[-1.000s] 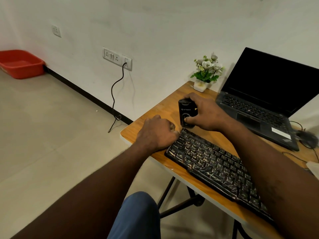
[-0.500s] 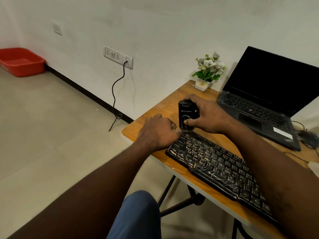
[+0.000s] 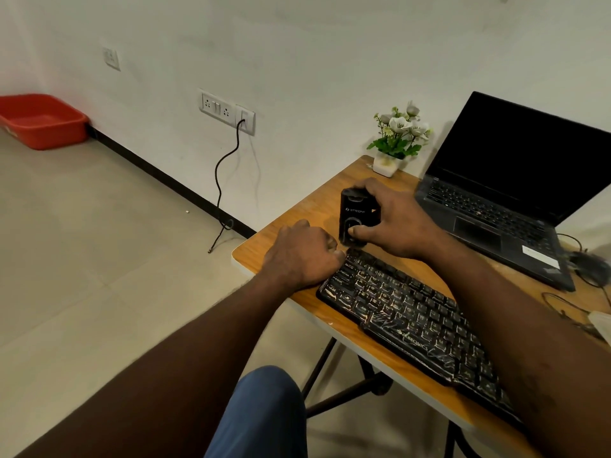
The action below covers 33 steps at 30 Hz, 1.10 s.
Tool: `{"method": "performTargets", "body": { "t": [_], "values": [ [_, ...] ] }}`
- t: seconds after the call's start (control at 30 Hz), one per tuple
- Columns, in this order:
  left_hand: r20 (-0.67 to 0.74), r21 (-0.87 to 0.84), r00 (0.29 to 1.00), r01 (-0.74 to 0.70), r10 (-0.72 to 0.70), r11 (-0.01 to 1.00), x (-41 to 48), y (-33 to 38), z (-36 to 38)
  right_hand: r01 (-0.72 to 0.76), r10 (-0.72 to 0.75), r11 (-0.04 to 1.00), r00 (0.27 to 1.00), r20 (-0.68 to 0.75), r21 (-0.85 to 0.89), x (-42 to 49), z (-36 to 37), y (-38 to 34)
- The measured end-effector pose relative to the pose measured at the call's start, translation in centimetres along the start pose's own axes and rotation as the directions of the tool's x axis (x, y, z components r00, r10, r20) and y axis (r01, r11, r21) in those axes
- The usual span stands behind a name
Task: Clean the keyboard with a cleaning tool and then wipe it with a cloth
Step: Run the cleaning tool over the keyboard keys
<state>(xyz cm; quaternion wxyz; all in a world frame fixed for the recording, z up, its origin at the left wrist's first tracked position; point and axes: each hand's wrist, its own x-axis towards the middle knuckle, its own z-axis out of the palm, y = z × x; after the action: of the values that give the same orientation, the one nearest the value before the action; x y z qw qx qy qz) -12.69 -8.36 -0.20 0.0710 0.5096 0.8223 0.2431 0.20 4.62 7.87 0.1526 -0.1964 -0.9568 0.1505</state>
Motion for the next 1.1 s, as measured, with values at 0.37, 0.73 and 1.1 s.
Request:
{"method": "performTargets", "body": {
  "t": [0.37,0.73,1.1],
  "values": [
    [-0.029,-0.174,0.998,-0.055,0.051,0.983,0.6,-0.5,0.0,-0.206,0.226,0.965,0.967,-0.12,0.164,-4.7,-1.7,2.9],
    [0.167,-0.347,0.979,-0.051,0.115,0.936,3.6,-0.1,-1.4,-0.17,0.21,0.949,0.969,-0.131,0.265,-5.3,-0.9,-0.8],
    [0.242,-0.44,0.955,-0.052,0.174,0.897,4.6,-1.0,-1.9,-0.179,0.179,0.948,0.984,0.022,0.262,-3.5,0.4,-1.5]
  ]
}}
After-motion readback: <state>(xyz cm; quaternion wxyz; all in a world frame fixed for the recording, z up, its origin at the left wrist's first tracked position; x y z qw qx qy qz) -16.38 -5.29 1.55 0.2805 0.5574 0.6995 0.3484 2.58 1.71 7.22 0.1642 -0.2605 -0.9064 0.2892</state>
